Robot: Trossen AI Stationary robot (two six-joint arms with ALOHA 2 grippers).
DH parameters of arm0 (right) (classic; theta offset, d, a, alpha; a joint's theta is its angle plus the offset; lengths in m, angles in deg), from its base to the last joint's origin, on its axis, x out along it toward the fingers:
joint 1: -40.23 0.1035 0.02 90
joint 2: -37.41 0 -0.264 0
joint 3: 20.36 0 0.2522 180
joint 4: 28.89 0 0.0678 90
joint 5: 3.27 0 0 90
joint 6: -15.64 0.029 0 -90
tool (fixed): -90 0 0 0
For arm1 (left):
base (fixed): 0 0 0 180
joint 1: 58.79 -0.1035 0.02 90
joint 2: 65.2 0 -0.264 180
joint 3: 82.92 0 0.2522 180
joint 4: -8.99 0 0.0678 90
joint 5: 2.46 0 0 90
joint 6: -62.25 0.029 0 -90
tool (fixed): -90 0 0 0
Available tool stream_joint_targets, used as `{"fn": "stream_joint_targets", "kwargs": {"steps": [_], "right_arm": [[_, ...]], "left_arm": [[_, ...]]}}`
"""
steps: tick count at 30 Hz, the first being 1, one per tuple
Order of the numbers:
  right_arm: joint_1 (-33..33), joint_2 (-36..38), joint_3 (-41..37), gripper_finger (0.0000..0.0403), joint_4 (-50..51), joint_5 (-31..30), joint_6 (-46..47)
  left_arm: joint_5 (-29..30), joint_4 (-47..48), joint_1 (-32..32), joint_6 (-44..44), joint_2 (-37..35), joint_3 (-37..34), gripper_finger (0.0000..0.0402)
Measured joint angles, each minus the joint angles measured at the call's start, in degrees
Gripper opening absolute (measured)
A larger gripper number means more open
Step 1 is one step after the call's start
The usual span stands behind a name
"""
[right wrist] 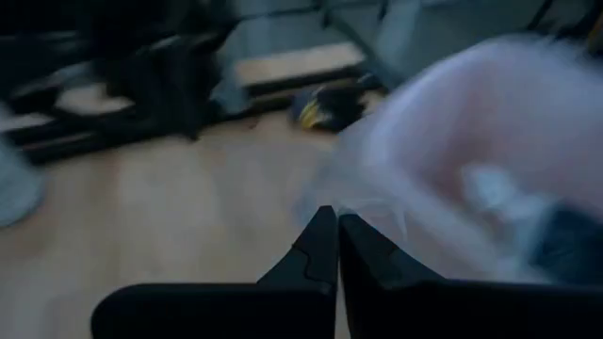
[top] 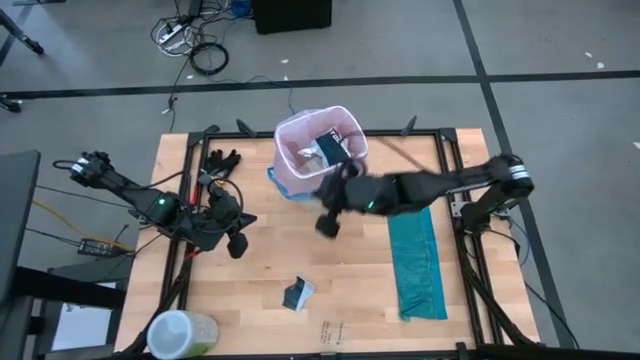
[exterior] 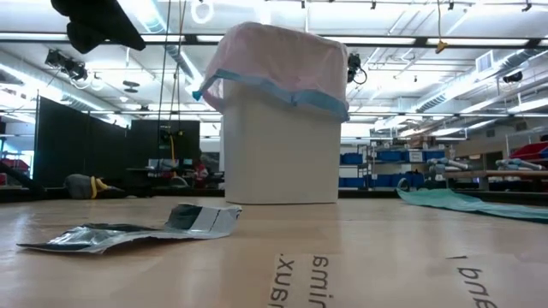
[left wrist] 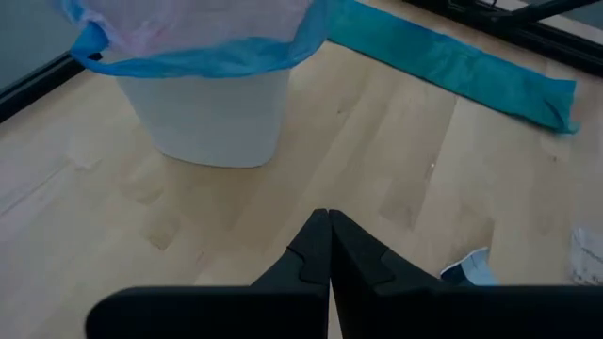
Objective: Place trash/remove bag and relplace
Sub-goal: Put the transparent plastic into the white trash bin
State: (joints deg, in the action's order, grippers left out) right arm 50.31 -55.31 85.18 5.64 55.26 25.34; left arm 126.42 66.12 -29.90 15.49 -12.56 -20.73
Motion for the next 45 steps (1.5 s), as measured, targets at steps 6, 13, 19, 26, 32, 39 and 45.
{"fn": "stream_joint_targets", "kwargs": {"steps": [6, 13, 19, 26, 32, 39, 45], "right_arm": [[-7.5, 3.1, 0.0, 0.0, -1.6, -2.9, -6.9], [-15.7, 2.2, 0.0, 0.0031, 1.2, 1.8, -9.9], [-17.9, 2.2, 0.0, 0.0135, 3.1, 9.5, -10.9], [-13.5, 2.7, 0.0, 0.0249, -0.2, 13.1, -11.2], [-2.9, 1.6, 0.1, 0.0244, 4.5, 22.5, -3.1], [11.2, -8.5, 0.0, 0.0222, 11.8, 24.4, 4.0], [15.2, -17.7, 0.0, 0.0233, 8.2, 31.6, 12.4]], "left_arm": [[0.3, -0.4, 0.0, 0.0, 0.0, 0.0, 0.0008], [0.3, -0.3, 0.0, 0.0, 0.0, 0.0, 0.0008], [0.3, -0.3, 0.0, -0.3, 0.0, 0.0, 0.0008], [0.3, -0.3, 0.0, -0.4, 0.0, 0.0, 0.0008], [0.3, -0.3, 0.0, -0.4, 0.0, 0.0, 0.0008], [0.3, -0.3, 0.0, -0.2, 0.0, 0.0, 0.0008], [0.1, -0.3, 0.0, -0.1, 0.0, 0.0, 0.0008]]}}
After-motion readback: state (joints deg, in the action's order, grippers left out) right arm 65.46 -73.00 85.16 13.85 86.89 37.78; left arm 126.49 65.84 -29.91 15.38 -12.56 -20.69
